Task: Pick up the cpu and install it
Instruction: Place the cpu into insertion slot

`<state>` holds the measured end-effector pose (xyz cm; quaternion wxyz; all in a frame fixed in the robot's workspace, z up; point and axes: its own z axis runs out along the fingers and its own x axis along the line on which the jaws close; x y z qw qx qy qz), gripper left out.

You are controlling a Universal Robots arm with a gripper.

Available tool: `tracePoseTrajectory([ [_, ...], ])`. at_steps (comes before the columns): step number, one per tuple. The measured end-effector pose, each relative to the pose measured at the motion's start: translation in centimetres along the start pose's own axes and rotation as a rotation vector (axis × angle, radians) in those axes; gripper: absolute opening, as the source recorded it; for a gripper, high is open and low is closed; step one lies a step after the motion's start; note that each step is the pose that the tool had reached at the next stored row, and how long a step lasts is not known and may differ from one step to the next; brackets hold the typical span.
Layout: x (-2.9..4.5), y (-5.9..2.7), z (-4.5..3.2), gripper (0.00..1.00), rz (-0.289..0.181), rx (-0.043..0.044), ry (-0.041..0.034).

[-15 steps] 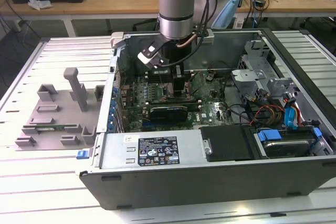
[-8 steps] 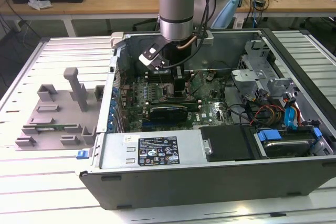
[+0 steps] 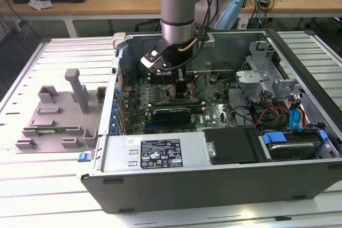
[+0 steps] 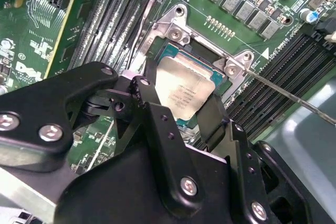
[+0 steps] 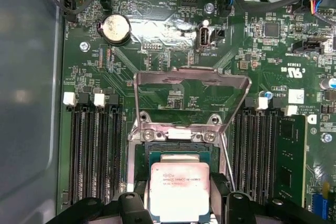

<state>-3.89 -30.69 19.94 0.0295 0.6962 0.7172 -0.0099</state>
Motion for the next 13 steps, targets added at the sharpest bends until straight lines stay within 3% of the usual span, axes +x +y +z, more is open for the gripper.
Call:
tracePoseTrajectory([
  [13,0.08,0.22,0.29,0.55,0.002,0.0001,0.0000],
])
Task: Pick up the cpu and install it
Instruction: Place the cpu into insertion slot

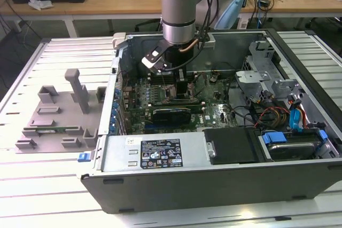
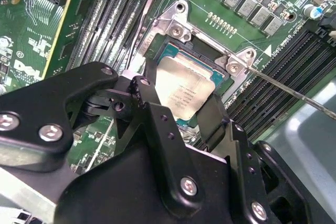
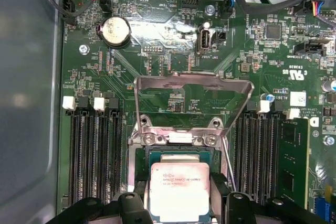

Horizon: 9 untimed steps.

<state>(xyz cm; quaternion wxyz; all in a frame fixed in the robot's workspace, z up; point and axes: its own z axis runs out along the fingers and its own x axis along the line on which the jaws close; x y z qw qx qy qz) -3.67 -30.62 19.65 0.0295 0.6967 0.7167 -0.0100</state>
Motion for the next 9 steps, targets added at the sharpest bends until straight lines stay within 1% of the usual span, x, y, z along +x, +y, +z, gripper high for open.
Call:
tracePoseTrajectory([
  [3,0.01,0.06,0.03,0.55,0.000,-0.0005,0.0002],
  [4,0.02,0.07,0.06,0.62,0.000,-0.0007,0.0010],
  [7,0.00,0.06,-0.04,0.62,0.000,0.0000,0.0001],
  [9,-0.04,0.08,-0.68,0.62,0.000,-0.0002,0.0002],
])
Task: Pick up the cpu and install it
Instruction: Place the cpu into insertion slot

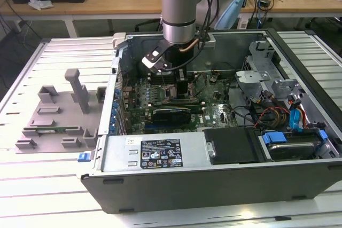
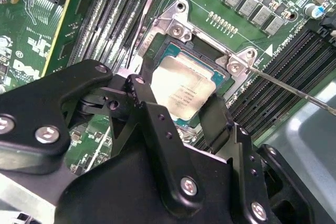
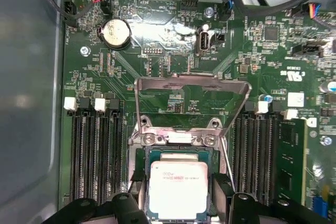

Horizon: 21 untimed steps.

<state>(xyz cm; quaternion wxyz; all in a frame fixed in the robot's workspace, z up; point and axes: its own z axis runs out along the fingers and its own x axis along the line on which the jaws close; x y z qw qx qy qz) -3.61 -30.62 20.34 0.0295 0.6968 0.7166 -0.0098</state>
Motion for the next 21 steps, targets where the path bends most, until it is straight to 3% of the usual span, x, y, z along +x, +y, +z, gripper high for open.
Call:
tracePoseTrajectory([
  [1,-0.03,0.01,-0.57,0.62,0.000,0.0001,0.0000],
  [4,-0.07,0.04,-1.33,0.62,0.000,0.0001,-0.0006],
  [11,-0.08,0.04,-1.42,0.60,0.000,0.0001,-0.0017],
  [15,-0.08,0.04,-1.42,0.35,0.000,0.0001,-0.0020],
  [16,-0.08,0.04,-1.42,0.35,0.000,0.0002,-0.0022],
  [20,-0.08,0.04,-1.42,0.11,0.000,0.0001,-0.0025],
  [21,-0.08,0.04,-1.42,0.11,0.000,0.0001,-0.0026],
])
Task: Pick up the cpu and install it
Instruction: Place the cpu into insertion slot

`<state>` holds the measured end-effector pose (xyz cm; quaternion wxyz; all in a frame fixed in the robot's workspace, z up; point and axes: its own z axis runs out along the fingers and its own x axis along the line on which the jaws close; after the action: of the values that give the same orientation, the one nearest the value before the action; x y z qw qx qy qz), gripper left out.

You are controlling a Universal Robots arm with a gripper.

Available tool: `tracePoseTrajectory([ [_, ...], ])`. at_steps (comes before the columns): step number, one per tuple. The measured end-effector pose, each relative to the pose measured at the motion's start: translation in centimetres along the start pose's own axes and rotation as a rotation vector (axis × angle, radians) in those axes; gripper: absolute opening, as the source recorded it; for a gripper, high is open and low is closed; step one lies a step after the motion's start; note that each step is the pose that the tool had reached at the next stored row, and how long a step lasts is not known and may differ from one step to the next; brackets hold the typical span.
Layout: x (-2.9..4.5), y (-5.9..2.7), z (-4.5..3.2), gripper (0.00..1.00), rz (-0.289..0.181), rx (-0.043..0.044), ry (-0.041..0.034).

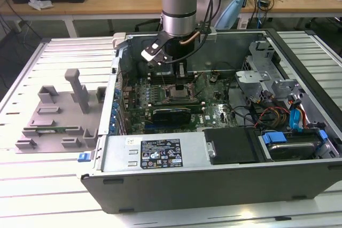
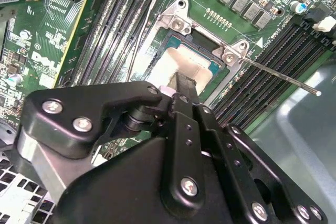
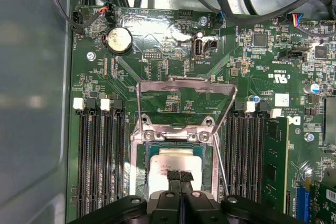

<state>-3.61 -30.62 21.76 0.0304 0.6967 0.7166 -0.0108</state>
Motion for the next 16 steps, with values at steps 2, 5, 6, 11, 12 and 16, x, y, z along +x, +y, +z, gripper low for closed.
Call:
tracePoseTrajectory([
  [2,0.00,0.00,0.00,0.11,0.000,0.0000,-0.0002],
  [5,0.03,-0.01,0.45,0.11,0.000,0.0000,-0.0002],
  [6,0.04,-0.02,0.62,0.11,0.000,0.0000,-0.0001],
  [11,0.07,-0.04,1.32,0.11,0.000,0.0003,-0.0006],
  [12,0.07,-0.04,1.37,0.11,0.000,0.0004,-0.0008],
  [16,0.08,-0.04,1.43,0.11,0.000,0.0000,-0.0003],
])
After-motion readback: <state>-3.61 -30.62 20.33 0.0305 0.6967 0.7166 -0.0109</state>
